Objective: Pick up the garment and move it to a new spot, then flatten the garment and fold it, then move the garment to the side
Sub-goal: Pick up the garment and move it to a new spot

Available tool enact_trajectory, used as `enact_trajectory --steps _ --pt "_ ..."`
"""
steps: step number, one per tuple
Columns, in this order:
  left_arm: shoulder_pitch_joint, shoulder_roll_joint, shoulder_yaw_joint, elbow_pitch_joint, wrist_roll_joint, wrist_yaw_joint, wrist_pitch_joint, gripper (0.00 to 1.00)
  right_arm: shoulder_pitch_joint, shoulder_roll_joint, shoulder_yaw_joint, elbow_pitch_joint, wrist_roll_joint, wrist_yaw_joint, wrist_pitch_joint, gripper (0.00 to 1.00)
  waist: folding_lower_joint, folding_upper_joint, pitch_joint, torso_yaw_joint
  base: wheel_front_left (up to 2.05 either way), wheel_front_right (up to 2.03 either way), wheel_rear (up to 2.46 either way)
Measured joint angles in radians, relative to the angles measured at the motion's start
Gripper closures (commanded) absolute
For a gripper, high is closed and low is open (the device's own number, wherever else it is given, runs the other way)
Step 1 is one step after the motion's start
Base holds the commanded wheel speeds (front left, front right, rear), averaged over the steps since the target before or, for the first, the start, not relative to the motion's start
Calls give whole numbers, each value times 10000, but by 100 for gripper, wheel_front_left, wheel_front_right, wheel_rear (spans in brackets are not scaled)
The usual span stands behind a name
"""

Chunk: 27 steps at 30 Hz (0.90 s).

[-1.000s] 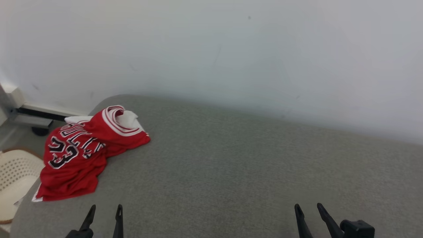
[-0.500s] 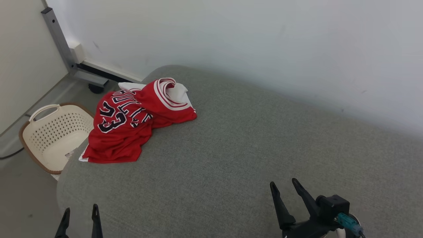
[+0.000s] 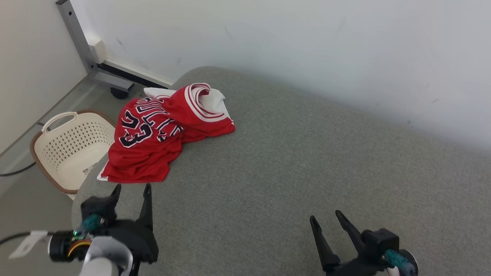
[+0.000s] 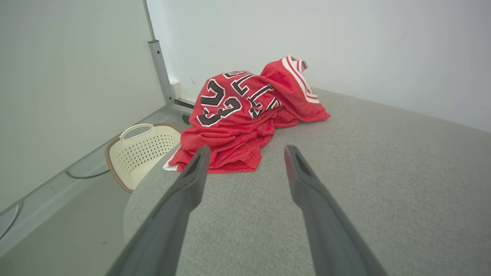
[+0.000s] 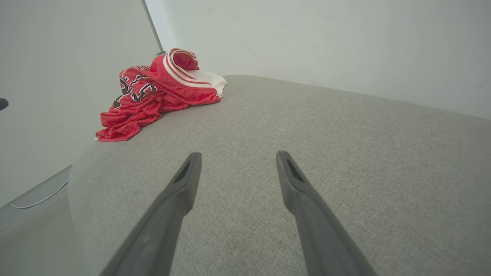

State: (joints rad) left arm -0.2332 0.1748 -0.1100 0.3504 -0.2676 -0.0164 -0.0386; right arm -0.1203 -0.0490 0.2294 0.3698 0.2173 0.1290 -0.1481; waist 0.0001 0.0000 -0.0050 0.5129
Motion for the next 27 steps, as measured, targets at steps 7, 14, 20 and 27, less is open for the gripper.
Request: enact_trajectory --steps 7,14,20,27 --pt "-2761 -372 -656 2920 257 -247 1285 0 1302 -4 -194 -1204 -497 0 683 0 -2 0 -171 -105 0 0 0" --pt "-4787 -345 -125 5003 -184 257 1946 0 1741 -313 -188 -3329 -1214 12 2117 0 -2 1 273 -291 0 0 0" --pt "-6332 -138 -33 6241 -245 447 2173 0 1843 -755 -318 -4916 -1312 12 2943 0 -1 0 1292 -753 0 0 0" --pt "-7169 188 71 7166 -272 807 1937 0 1875 -989 -205 -5607 -1358 12 3321 0 1 1 2504 -1345 0 0 0"
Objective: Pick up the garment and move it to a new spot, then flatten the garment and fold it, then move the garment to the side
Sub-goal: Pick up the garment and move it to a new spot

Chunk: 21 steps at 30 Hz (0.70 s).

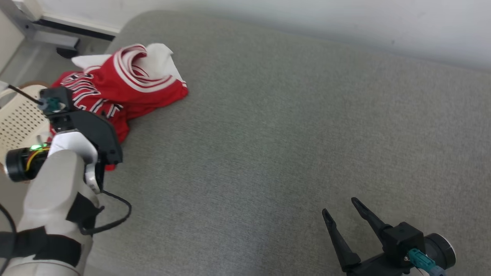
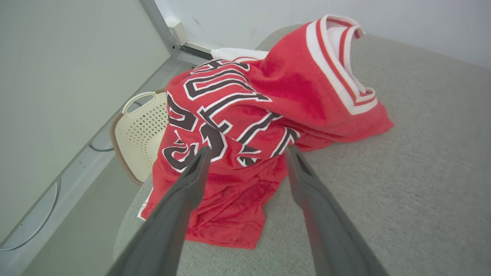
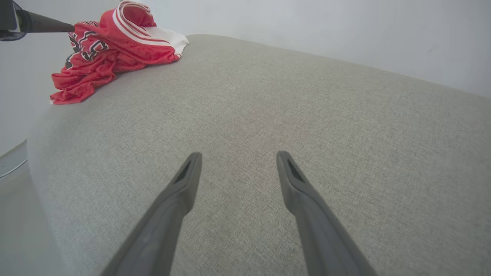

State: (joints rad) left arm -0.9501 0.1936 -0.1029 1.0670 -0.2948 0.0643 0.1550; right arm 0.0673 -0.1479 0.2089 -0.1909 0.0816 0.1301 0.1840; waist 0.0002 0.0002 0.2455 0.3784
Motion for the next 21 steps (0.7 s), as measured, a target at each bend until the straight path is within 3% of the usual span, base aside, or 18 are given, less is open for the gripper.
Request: enact_trajectory --steps 4,15,16,17,18,21 --pt "-364 324 324 535 -171 502 -268 0 59 -138 -117 -320 8 0 134 0 1 0 719 -318 0 0 0" --pt "-1016 420 1162 1099 -1135 500 -1331 0 419 -337 -374 -1072 4 0 407 0 1 1 1864 -792 0 0 0" --pt "-1017 387 1174 1152 -1156 500 -1457 45 446 -339 -378 -1104 -2 0 412 0 1 1 1934 -822 0 0 0" --pt "-1017 351 1177 1214 -1200 500 -1580 64 448 -339 -372 -1120 -8 0 416 0 0 1 1997 -851 0 0 0" --pt "-1017 322 1152 1287 -1197 495 -1632 100 444 -334 -366 -1124 -29 0 416 0 0 0 2051 -880 0 0 0" --pt "-1014 219 1081 1540 -1198 397 -1804 100 346 -251 -282 -1043 -25 0 405 0 0 1 2050 -994 0 0 0"
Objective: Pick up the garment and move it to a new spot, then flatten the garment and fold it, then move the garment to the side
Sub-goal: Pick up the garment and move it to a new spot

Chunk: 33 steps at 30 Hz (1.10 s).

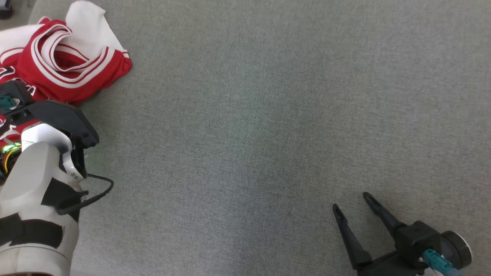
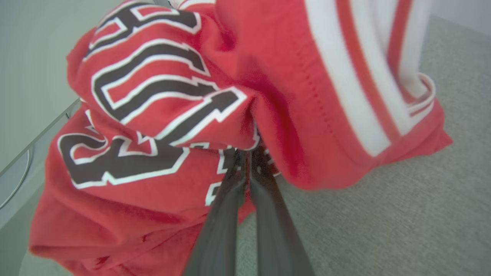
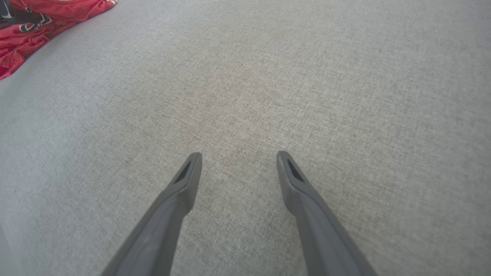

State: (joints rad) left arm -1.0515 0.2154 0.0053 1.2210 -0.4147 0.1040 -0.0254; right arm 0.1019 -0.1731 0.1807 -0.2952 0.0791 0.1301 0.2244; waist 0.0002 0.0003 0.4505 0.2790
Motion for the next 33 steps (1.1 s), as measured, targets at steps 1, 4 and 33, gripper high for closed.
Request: enact_trajectory --steps 1,4,33 --pt "1 4 -44 42 6 -44 -48 100 -21 25 21 58 12 0 -21 0 0 -1 -56 -19 0 0 0" --pt "13 -10 -117 148 10 -115 -184 100 -107 117 144 326 92 0 -148 0 -2 -1 -304 -53 0 0 0" --pt "-602 -1618 -1827 -1507 -360 -2180 -1174 100 95 1212 681 3273 963 0 -1912 0 -5 -5 -5505 -1734 0 0 0"
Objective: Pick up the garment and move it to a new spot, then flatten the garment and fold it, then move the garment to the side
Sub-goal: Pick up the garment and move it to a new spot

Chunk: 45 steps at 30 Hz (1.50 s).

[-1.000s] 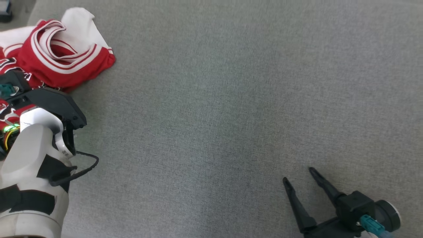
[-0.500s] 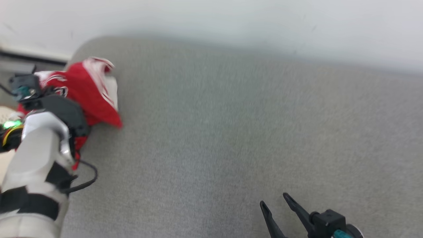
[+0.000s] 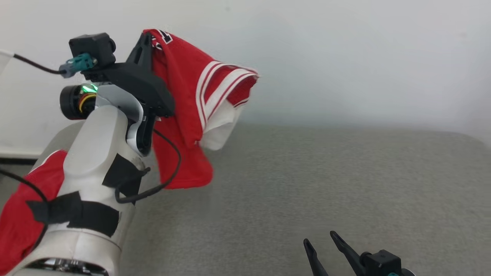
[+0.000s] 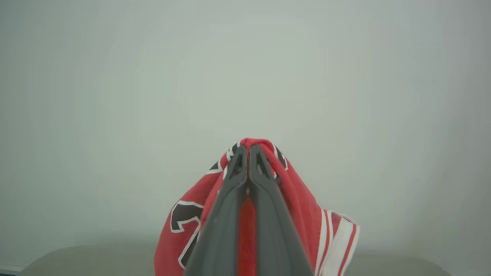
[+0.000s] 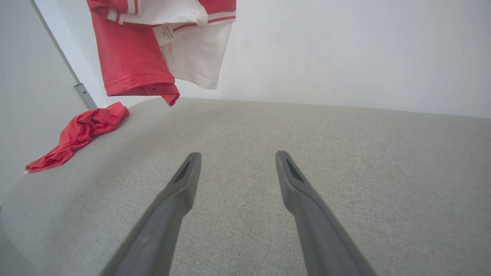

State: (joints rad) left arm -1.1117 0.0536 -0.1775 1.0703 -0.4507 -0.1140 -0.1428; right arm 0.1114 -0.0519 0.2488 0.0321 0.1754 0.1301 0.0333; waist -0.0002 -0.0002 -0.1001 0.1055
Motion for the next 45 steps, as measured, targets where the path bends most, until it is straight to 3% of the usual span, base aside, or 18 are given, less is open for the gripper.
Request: enact_trajectory --steps 3,4,5,12,17,18,19,24,32,39,43,45 --pt "606 12 -637 -911 -1273 -104 263 100 -55 10 -21 0 12 0 2 0 1 0 -96 -555 0 0 0" --pt "1847 -29 -1871 -2782 -3538 -153 692 100 -96 12 -115 -19 8 0 17 0 2 1 -179 -1288 0 0 0" --pt "2436 -52 -2278 -3455 -4013 -52 696 100 -105 10 -169 -35 8 0 4 0 3 0 -202 -1649 0 0 0" --pt "4406 -56 -3085 -3942 -4485 1072 631 100 -149 8 -165 50 138 0 -123 0 2 1 -187 -2748 0 0 0" --pt "5499 -42 -3442 -3400 -4303 1310 397 100 -145 6 -188 115 184 0 -163 0 2 2 -121 -3252 0 0 0" --pt "5636 -40 -3511 -3308 -4280 1317 384 75 -142 10 -205 130 184 0 -163 0 2 2 -100 -3294 0 0 0" --pt "5886 -50 -3605 -3177 -4349 1317 385 0 -139 4 -247 150 182 0 -159 0 3 2 -73 -3284 0 0 0" --pt "6338 -36 -3965 -3373 -4924 1216 648 0 -141 10 -253 151 188 0 -144 0 2 2 -109 -3006 0 0 0" --pt "6832 247 -3825 -4284 -5045 1463 424 0 -34 10 -387 150 213 0 -100 0 2 2 -263 -2438 0 0 0" --pt "8031 1166 -3841 -5457 -4704 2334 249 0 45 10 -418 96 244 0 -73 0 2 2 -412 -1988 0 0 0" --pt "8902 1695 -3613 -6328 -3883 2915 -986 0 49 12 -397 113 253 0 -73 0 2 1 -437 -1938 0 0 0" --pt "9691 1726 -3104 -7281 -3216 2890 -1166 0 72 13 -416 291 245 0 -58 0 1 2 -421 -1838 0 0 0"
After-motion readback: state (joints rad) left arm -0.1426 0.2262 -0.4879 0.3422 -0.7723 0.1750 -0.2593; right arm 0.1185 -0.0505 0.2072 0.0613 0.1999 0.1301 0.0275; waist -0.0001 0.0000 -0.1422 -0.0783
